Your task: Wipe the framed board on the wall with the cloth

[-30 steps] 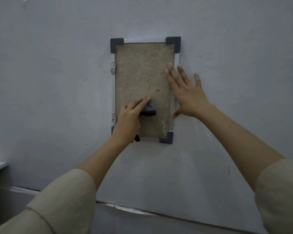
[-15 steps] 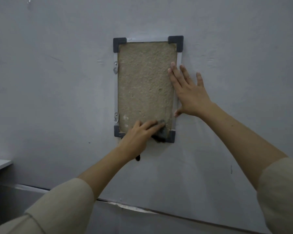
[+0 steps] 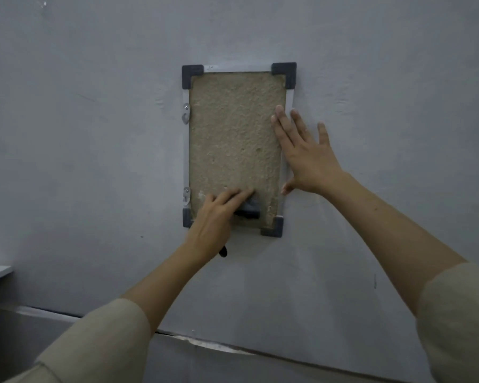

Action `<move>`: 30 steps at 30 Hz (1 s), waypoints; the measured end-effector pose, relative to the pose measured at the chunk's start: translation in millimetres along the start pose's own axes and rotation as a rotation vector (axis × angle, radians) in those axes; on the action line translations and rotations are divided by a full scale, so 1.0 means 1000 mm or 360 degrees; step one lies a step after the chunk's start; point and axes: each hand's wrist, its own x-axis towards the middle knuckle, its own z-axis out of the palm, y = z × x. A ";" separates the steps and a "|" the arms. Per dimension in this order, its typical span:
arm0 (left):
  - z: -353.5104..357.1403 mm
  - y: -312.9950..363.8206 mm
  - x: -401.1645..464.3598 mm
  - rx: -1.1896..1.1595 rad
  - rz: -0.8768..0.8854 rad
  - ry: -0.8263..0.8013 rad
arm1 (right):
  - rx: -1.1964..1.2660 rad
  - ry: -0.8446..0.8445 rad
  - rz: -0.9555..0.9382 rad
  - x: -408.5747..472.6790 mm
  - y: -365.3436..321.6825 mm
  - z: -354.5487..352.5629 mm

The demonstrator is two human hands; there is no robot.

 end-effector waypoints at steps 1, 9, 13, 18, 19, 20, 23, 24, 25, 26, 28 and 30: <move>0.001 0.004 0.000 -0.0023 -0.0109 0.0053 | 0.0005 -0.0001 0.0002 0.000 0.000 0.000; 0.007 0.011 -0.003 0.0061 0.0309 -0.0126 | -0.0003 0.0013 0.0010 0.000 0.000 0.001; -0.001 0.015 0.020 -0.0112 -0.0138 0.0170 | -0.0007 0.0004 0.0009 0.001 -0.001 0.001; 0.005 0.018 0.002 0.0097 0.0315 -0.0303 | -0.0008 0.0012 0.0010 0.000 -0.001 0.000; 0.002 0.016 0.004 0.0133 0.0364 -0.0380 | -0.0011 0.0009 0.0010 0.000 -0.001 0.000; -0.002 0.013 0.008 0.0153 0.0392 -0.0374 | -0.0012 0.0011 0.0008 0.000 -0.001 0.000; -0.008 0.012 0.020 0.0075 0.0189 -0.0108 | -0.0002 0.0011 0.0005 -0.001 0.000 0.000; -0.007 0.014 0.021 0.0024 0.0081 -0.0032 | -0.0001 0.0012 0.0004 -0.001 0.000 0.001; -0.005 0.017 0.019 -0.0005 0.0034 -0.0002 | 0.0000 0.0011 0.0003 -0.001 -0.001 0.001; -0.002 0.022 0.015 0.0001 0.0051 -0.0031 | 0.0001 0.0007 0.0002 -0.001 -0.001 0.000; 0.002 0.026 0.008 0.0061 0.0217 -0.0218 | 0.0004 0.0001 0.0004 0.000 -0.001 0.000; -0.004 0.023 0.010 0.0180 0.0354 -0.0440 | -0.0001 0.0005 0.0005 0.000 0.000 -0.001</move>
